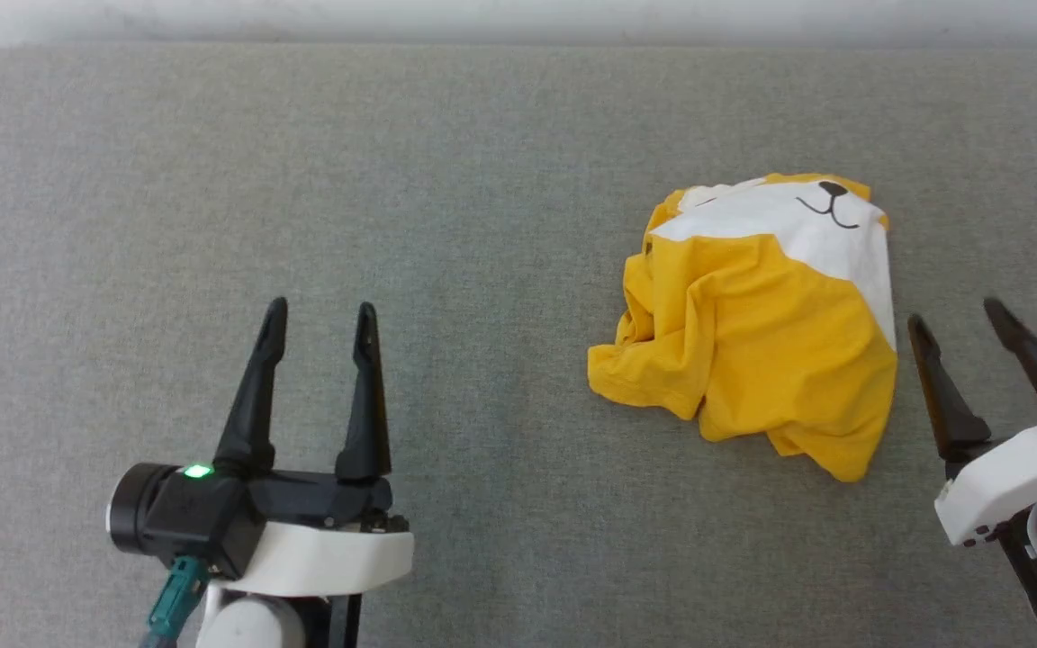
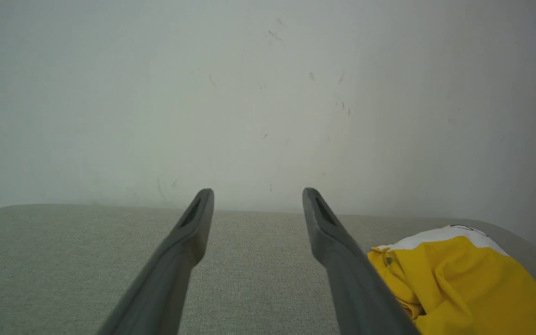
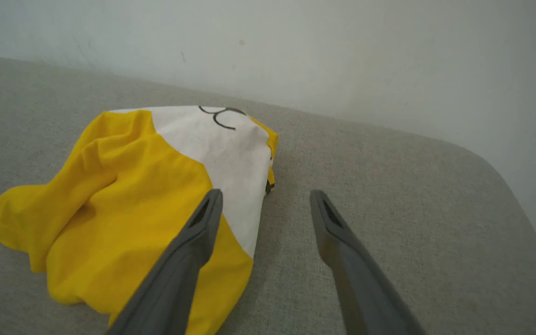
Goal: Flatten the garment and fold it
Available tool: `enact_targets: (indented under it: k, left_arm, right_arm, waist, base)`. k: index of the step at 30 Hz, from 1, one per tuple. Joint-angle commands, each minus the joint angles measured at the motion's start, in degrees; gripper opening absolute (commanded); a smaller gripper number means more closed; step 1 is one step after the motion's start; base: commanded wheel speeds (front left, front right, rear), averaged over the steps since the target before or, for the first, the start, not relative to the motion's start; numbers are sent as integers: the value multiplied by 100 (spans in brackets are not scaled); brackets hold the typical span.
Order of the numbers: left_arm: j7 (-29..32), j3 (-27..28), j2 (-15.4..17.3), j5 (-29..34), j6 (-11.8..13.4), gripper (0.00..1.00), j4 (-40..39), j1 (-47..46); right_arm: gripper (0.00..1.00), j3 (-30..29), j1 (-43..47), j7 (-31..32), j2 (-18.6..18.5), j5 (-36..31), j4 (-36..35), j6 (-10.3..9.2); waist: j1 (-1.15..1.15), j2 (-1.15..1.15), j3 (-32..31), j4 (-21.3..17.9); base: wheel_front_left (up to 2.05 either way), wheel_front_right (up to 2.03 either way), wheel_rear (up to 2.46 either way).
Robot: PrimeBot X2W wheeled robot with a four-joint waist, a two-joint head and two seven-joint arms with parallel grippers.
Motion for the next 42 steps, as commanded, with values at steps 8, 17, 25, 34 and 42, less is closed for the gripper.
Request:
enact_targets:
  k: [8,17,25,34,42]
  left_arm:
    - [-28,147,-375,204,-353,100,182,-107]
    - [-28,333,-532,307,-577,100,315,-87]
    - [-28,447,-581,316,-641,100,408,46]
    - [-28,468,-600,204,-642,100,440,88]
    - [-28,322,-602,15,-584,100,507,38]
  right_arm:
    - [100,177,-8,335,-343,409,900,-11]
    - [0,610,-403,82,-348,784,1748,-11]
    - [0,-88,-732,-282,-622,741,1358,-11]
    - [0,-299,-1354,441,-1243,434,-417,-11]
    - [0,2175,-1666,998,-957,833,-735,-11]
  waist:
    - [-1,0,305,432]
    - [-1,0,218,530]
    - [-1,0,-102,350]
    - [-1,0,-320,389]
    - [-1,0,-273,557]
  base:
    - [0,0,0]
    - [0,0,0]
    - [0,0,0]
    - [0,0,0]
    - [0,0,0]
